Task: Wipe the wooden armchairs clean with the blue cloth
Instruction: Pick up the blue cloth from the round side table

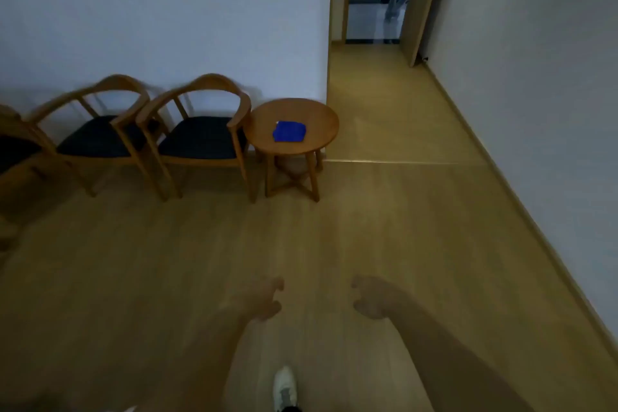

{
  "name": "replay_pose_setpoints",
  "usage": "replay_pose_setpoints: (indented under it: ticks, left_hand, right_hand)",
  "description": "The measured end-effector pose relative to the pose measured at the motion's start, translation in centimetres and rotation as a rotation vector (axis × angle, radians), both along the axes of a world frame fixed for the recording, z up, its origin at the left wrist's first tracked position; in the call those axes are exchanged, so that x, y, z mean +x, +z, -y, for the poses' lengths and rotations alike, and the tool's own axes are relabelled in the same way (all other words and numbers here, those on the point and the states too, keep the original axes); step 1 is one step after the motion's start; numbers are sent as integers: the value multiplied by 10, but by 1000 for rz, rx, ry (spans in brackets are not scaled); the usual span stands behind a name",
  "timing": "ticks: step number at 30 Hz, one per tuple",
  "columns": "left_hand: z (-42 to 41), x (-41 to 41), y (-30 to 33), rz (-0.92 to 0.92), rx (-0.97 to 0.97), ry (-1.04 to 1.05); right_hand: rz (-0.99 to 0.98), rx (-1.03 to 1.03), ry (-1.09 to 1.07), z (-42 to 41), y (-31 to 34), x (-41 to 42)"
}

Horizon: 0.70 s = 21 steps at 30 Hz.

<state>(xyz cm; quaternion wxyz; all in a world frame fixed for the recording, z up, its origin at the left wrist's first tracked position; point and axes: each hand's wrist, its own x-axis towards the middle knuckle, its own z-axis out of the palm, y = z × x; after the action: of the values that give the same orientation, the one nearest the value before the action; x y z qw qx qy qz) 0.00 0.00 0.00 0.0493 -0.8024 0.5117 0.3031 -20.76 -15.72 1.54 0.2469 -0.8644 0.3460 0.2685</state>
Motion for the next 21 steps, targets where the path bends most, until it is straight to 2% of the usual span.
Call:
replay_pose_setpoints:
  ticks: [11, 21]
  left_hand:
    - [75, 132, -18, -97, -99, 59]
    - [148, 234, -31, -107, -157, 113]
  right_hand:
    - [45, 51, -92, 54, 0, 146]
    - [-72, 69, -74, 134, -17, 254]
